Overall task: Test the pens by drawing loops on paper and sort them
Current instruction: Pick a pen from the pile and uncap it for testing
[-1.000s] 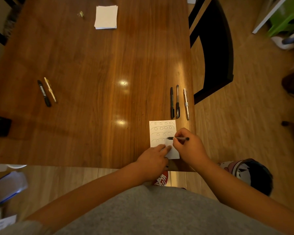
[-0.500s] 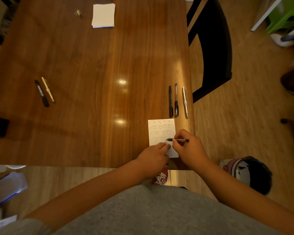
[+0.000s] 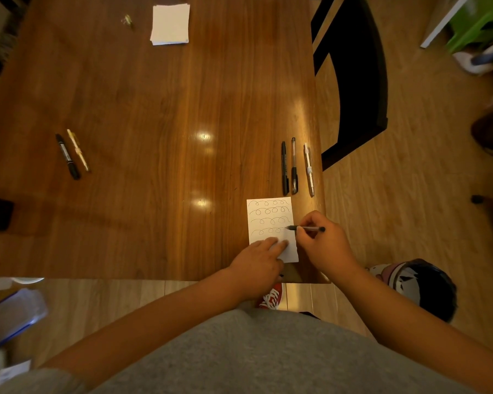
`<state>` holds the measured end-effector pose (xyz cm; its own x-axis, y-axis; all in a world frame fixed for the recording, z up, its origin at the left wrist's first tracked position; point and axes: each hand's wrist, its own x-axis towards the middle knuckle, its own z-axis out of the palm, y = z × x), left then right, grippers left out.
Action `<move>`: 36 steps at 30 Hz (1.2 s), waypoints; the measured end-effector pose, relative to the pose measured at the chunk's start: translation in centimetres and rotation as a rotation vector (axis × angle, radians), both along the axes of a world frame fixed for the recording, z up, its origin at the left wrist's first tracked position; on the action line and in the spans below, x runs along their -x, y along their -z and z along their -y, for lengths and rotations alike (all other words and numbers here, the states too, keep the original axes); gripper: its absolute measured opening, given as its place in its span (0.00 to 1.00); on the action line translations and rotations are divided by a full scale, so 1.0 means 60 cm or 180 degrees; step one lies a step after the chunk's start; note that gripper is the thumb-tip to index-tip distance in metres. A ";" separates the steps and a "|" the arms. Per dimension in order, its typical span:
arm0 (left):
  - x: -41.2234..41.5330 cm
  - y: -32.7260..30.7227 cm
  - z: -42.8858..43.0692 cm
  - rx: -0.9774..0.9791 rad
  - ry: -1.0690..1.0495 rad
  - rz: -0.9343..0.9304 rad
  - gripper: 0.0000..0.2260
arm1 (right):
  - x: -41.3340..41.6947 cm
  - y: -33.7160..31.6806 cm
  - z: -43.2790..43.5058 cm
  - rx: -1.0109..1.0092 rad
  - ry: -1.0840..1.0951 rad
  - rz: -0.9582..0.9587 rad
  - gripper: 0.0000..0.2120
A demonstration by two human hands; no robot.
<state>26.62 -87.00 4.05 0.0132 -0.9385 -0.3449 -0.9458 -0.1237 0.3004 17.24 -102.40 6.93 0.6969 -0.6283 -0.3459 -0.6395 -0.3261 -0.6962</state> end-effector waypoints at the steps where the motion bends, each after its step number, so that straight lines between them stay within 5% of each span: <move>1: 0.001 0.000 0.000 0.0032 0.0005 0.0005 0.19 | 0.002 0.000 0.000 0.0017 0.0000 -0.0014 0.06; 27: 0.006 -0.008 0.007 0.0147 -0.0224 -0.0100 0.18 | 0.016 -0.006 0.009 -0.0023 0.0144 -0.0098 0.09; 36: 0.015 -0.029 0.014 0.0066 -0.0756 -0.0343 0.17 | 0.047 -0.043 0.044 -0.0789 0.0853 0.0421 0.04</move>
<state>25.73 -87.84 5.77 0.1982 -0.9204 -0.3369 -0.8534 -0.3311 0.4026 14.44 -105.04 9.49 0.5680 -0.7028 -0.4284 -0.5787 0.0291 -0.8150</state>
